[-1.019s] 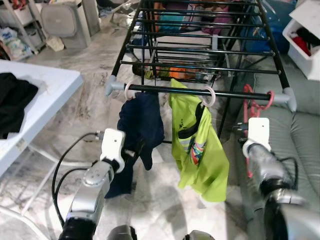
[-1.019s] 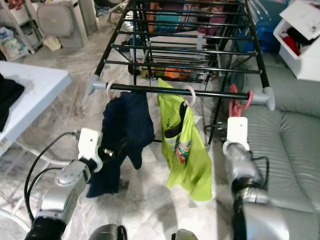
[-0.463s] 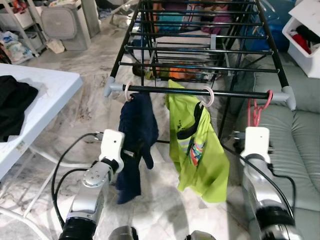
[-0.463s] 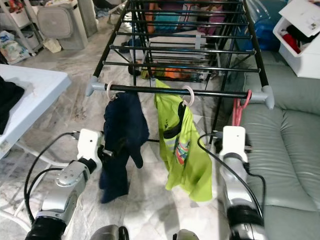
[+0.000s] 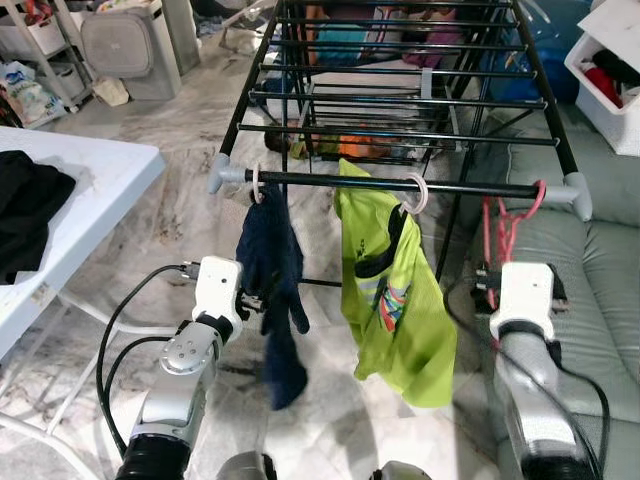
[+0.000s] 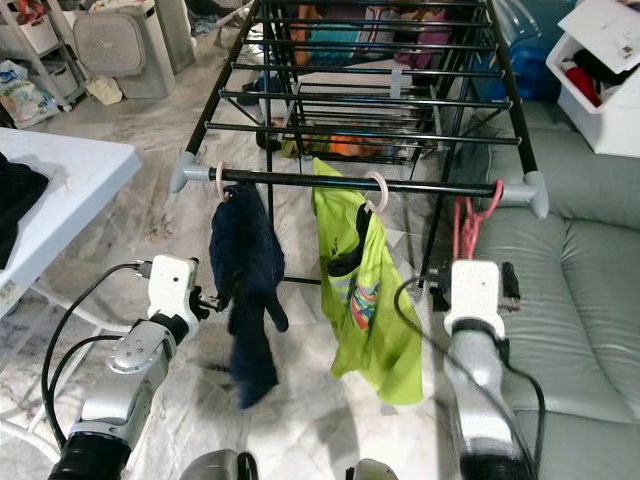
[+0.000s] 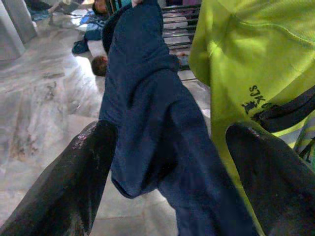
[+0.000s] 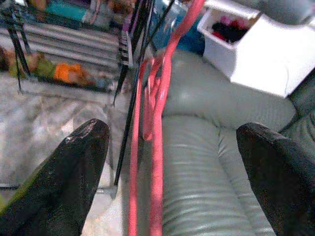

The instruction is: Hang hanger

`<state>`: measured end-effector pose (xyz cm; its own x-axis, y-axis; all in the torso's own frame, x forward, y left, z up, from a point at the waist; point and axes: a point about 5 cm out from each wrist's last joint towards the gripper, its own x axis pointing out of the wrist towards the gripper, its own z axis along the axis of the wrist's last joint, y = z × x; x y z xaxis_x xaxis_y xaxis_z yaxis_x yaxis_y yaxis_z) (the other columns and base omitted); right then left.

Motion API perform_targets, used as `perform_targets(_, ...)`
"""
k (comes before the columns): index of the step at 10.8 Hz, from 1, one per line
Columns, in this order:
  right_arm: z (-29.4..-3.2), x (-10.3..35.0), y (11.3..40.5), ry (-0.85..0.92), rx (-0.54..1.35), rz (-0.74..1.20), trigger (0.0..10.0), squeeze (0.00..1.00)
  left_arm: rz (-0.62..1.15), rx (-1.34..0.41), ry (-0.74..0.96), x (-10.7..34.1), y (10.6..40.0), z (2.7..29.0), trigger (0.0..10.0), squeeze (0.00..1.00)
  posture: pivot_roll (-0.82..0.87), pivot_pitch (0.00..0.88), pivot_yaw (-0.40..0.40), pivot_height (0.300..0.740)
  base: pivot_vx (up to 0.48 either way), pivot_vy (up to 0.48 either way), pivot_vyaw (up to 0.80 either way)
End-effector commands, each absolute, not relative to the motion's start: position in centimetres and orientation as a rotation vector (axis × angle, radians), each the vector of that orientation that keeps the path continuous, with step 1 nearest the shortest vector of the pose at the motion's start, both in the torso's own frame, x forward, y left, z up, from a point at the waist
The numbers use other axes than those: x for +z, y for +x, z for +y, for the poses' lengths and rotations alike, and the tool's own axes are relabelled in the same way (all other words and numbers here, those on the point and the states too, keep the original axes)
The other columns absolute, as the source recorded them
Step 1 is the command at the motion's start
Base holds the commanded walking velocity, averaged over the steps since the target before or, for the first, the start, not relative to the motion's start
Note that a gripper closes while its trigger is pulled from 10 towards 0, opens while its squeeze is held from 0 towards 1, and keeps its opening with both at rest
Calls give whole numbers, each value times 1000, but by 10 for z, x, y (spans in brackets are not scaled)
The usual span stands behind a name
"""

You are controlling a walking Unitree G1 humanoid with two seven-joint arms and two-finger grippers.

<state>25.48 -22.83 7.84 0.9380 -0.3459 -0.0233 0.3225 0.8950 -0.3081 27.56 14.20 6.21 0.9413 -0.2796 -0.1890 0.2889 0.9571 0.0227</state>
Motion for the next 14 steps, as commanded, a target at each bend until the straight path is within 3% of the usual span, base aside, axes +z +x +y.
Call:
perform_targets(1, -224, 86, 252, -309, -331, 39, 10000, 1000, 183, -278, 67, 62, 274, 145, 10000, 0, -81, 0, 56, 740, 0, 0, 0)
perform_targets(3, -216, 86, 234, -322, -298, 24, 10000, 973, 189, -277, 66, 60, 267, 147, 10000, 0, -83, 0, 58, 740, 0, 0, 0)
perform_targets(4, -212, 85, 228, -326, -280, 27, 10000, 898, 184, -285, 61, 61, 267, 146, 10000, 0, -84, 0, 60, 740, 0, 0, 0)
perform_targets(5, -211, 83, 226, -317, -269, 36, 10000, 749, 182, -295, 58, 61, 268, 144, 10000, 0, -84, 0, 60, 740, 0, 0, 0)
perform_targets(6, -210, 83, 226, -314, -262, 38, 10000, 59, 180, -299, 58, 62, 268, 143, 10000, 0, -84, 0, 61, 740, 0, 0, 0)
perform_targets(7, -211, 84, 226, -316, -257, 40, 10000, 0, 181, -301, 58, 62, 267, 142, 10000, 0, -85, 0, 60, 740, 0, 0, 0)
perform_targets(14, -215, 82, 229, -339, -248, 69, 10000, 0, 188, -303, 51, 60, 268, 140, 10000, 0, -82, 0, 40, 740, -310, 0, 0)
